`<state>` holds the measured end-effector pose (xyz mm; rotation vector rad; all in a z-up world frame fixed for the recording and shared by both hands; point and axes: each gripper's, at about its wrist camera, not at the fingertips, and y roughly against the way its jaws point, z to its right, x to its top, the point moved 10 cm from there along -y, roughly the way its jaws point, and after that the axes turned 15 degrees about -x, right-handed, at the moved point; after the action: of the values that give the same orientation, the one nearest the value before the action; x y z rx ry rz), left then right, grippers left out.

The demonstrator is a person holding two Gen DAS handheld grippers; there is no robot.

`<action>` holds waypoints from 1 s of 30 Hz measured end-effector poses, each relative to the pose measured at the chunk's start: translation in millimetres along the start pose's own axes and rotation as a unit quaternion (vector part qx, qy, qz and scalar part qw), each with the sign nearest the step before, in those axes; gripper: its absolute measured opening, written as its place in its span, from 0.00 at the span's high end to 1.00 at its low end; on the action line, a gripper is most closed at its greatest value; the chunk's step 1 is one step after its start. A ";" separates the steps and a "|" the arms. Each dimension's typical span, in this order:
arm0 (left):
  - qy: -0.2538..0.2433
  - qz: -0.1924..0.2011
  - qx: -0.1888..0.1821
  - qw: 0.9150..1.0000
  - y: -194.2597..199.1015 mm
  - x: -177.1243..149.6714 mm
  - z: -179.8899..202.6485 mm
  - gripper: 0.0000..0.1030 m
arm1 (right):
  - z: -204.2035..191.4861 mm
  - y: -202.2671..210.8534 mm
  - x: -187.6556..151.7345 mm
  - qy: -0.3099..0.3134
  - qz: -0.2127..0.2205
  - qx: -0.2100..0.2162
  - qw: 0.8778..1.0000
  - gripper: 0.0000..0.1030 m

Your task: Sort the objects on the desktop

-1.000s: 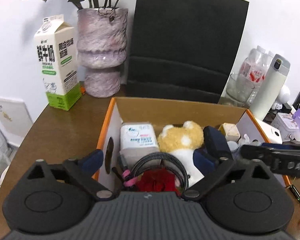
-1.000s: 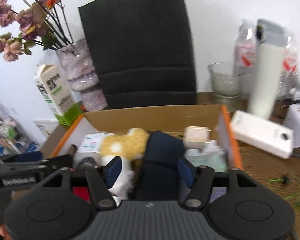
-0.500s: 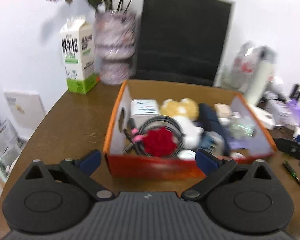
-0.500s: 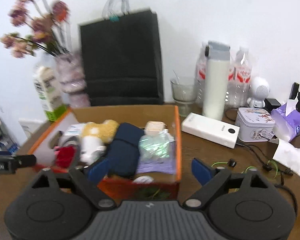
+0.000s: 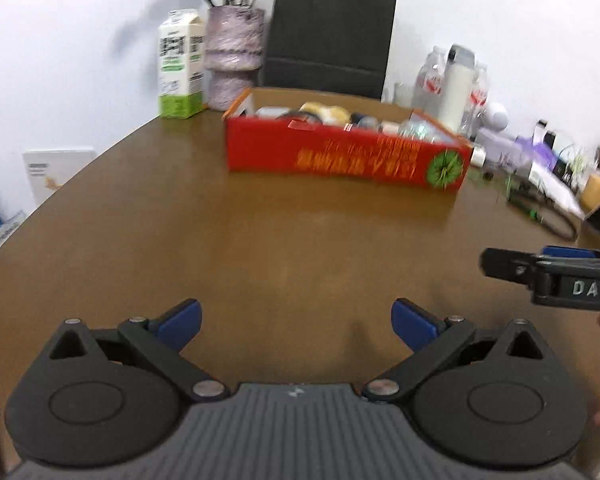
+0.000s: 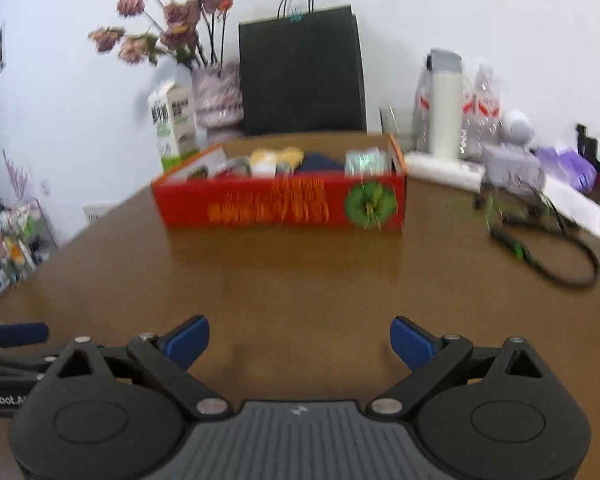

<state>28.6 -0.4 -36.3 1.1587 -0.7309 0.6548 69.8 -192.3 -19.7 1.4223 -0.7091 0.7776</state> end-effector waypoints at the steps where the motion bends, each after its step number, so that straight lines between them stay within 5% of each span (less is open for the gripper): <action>1: 0.006 0.007 0.005 1.000 7.4 -8.8 -1.5 0.00 | 2.6 8.4 -9.9 -0.007 0.001 -0.003 1.000 0.05; 10: -0.016 0.047 0.012 0.999 26.9 -10.9 8.4 0.00 | -1.2 48.3 -43.7 -0.003 0.034 0.005 0.999 0.05; 30: -0.022 -0.035 0.016 0.999 -60.9 12.3 -15.0 0.00 | -10.5 -41.5 -15.9 0.027 -0.035 -0.034 0.998 0.05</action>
<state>86.1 -1.5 -64.4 1.2259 -0.7157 0.5849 94.2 -182.3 -57.0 1.3517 -0.6357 0.7284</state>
